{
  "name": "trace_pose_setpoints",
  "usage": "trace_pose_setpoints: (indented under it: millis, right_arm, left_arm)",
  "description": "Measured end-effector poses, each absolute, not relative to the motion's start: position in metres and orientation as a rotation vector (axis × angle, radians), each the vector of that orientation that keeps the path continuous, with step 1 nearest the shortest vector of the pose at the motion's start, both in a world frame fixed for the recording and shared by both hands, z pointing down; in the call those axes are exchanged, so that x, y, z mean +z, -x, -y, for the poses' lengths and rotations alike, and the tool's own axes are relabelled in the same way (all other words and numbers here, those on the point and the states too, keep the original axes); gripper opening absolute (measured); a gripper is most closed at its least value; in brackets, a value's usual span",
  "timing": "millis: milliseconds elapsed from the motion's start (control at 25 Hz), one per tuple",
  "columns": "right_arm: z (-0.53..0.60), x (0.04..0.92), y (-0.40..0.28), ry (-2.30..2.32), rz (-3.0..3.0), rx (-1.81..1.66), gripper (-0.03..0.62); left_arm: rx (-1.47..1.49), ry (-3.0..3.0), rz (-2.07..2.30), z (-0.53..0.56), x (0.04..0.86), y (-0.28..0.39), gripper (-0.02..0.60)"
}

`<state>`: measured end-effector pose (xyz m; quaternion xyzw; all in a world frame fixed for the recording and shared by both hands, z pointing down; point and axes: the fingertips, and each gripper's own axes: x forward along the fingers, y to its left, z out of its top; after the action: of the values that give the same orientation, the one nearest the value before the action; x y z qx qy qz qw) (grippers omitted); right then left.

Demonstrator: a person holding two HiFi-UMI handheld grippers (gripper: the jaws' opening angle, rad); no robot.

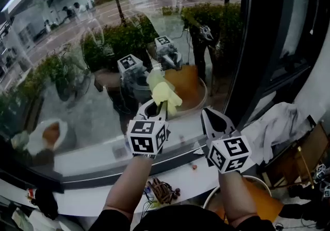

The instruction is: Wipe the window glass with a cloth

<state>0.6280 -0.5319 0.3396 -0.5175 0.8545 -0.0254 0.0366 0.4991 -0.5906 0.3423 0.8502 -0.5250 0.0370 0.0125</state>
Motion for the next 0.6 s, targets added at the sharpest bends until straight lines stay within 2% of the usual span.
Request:
trace_pose_setpoints:
  millis: [280, 600]
  right_arm:
    - [0.541, 0.349, -0.617, 1.505, -2.668, -0.118, 0.026]
    - [0.536, 0.362, -0.56, 1.289, -2.752, -0.2, 0.026]
  left_arm:
    - [0.118, -2.649, 1.65, 0.581, 0.348, -0.496, 0.031]
    - [0.184, -2.57, 1.766, 0.523, 0.365, -0.451, 0.031]
